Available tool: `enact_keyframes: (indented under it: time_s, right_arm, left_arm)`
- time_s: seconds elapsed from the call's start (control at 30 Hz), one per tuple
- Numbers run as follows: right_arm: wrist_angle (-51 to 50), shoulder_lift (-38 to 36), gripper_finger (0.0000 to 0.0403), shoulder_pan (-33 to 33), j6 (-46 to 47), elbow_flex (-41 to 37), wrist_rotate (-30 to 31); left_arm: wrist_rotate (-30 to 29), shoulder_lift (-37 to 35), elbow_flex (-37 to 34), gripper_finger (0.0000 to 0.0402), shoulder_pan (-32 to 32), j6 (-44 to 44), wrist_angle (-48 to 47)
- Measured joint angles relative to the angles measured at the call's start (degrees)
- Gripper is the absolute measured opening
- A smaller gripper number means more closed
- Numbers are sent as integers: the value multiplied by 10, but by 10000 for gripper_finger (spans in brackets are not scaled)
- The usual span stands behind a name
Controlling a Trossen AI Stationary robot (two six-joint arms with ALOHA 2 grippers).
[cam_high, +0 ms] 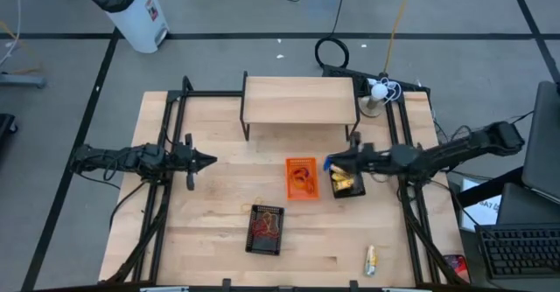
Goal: Pick & Place Office Desk Supplies
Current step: Put the blue spring keychain into the orange bin
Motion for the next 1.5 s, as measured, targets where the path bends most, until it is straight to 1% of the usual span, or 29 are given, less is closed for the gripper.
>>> enact_keyframes:
  time_s: [0.1, 0.17, 0.23, 0.3, 0.4, 0.47, 0.53, 0.73, 0.97, 1.1, 1.17, 1.33, 1.4, 1.5]
  right_arm:
    - [45, -68, 7, 14, -26, -48, 11]
    - [55, -109, 7, 26, -40, -71, 47]
    - [41, -147, 7, 35, -51, -87, 82]
    - [13, -178, 7, 40, -55, -94, 103]
    - [-23, -218, 7, 43, -55, -103, 103]
    - [-23, -242, 7, 43, -56, -110, 103]
    - [-25, -263, 7, 43, -61, -118, 118]
    - [-38, -297, 8, 43, -63, -141, 121]
    - [-36, -297, 8, 44, -94, -145, 118]
    - [-38, -295, 8, 53, -129, -141, 119]
    - [-39, -281, 8, 59, -151, -130, 119]
    - [-59, -211, 8, 69, -195, -75, 120]
    - [-84, -170, 8, 69, -196, -46, 130]
    - [-117, -98, 8, 69, -184, -1, 151]
  left_arm:
    - [0, 0, 0, 21, 0, 0, 0]
    - [0, 0, 0, 21, 0, 0, 0]
    - [0, 0, 0, 21, 0, 0, 0]
    - [0, 0, 0, 21, 0, 0, 0]
    - [0, 0, 0, 21, 0, -2, 0]
    - [0, 0, 0, 21, 0, -3, 0]
    - [0, 0, 0, 21, 0, -3, 0]
    - [0, 0, 0, 21, 0, 13, 0]
    - [0, 0, 0, 21, 0, 53, 15]
    - [-1, 0, 0, 21, 0, 57, 54]
    - [-1, 0, 0, 21, 0, 70, 86]
    - [-6, 0, 0, 21, 0, 124, 147]
    - [-19, 0, 0, 21, 0, 144, 162]
    - [-36, 0, 0, 21, 0, 150, 175]
